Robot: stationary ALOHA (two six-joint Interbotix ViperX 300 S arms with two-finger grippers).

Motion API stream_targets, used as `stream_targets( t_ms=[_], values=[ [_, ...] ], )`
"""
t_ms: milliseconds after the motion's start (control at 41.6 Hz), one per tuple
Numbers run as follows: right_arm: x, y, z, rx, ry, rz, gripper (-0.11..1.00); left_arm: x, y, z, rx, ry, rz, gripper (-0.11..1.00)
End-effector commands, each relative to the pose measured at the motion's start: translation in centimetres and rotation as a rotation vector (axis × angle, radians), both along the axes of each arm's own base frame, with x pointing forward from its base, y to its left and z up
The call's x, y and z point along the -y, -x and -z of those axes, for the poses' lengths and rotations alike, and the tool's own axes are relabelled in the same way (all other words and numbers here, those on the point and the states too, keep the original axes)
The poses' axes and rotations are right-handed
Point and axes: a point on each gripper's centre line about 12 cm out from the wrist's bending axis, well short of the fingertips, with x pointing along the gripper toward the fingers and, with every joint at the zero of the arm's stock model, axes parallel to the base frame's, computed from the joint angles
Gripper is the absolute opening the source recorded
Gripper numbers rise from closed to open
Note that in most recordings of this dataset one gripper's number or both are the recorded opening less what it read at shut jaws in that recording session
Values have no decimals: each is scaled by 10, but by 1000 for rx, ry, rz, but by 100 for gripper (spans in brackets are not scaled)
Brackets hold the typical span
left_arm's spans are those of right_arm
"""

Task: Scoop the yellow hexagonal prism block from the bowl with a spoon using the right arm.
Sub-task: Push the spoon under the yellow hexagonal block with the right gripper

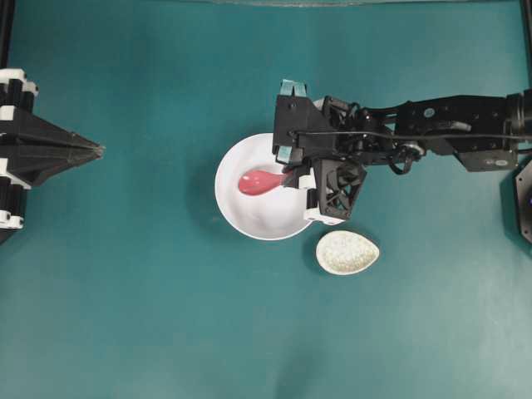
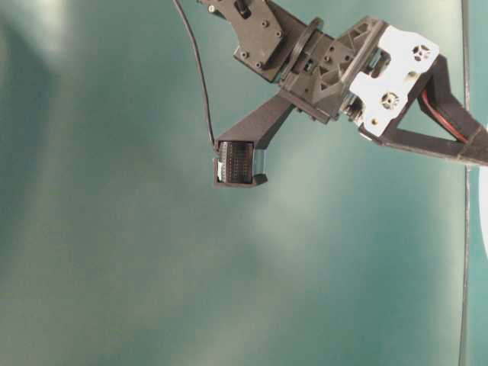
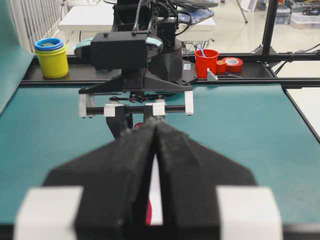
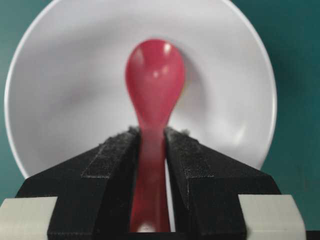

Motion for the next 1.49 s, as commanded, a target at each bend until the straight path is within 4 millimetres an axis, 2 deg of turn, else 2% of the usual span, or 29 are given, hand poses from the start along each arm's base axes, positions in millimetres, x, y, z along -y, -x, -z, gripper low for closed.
stream_targets(
  t_ms=[0, 216, 385, 529, 697, 866, 1226, 1467],
  values=[
    [1, -4, -21, 63, 3, 7, 24, 0, -3, -4, 6, -3, 1, 0],
    [-3, 9, -51, 82, -35, 16, 24, 0, -2, -4, 6, 0, 1, 0],
    [-8, 27, -60, -3, -88, 28, 24, 0, -3, -4, 5, 0, 1, 0],
    [-11, 36, -53, -103, -130, 45, 24, 0, -3, -4, 5, 0, 1, 0],
    [-11, 36, -50, -121, -136, 55, 24, 0, -3, -4, 6, -1, 1, 0],
    [-9, 33, -37, -162, -138, 59, 24, 0, -2, -4, 8, 0, 1, 0],
    [-8, 20, -18, -204, -137, 54, 24, 0, -3, -4, 5, 0, 1, 0],
    [-4, 5, -15, -176, -109, 46, 24, 0, -3, -4, 5, -1, 1, 0]
  ],
)
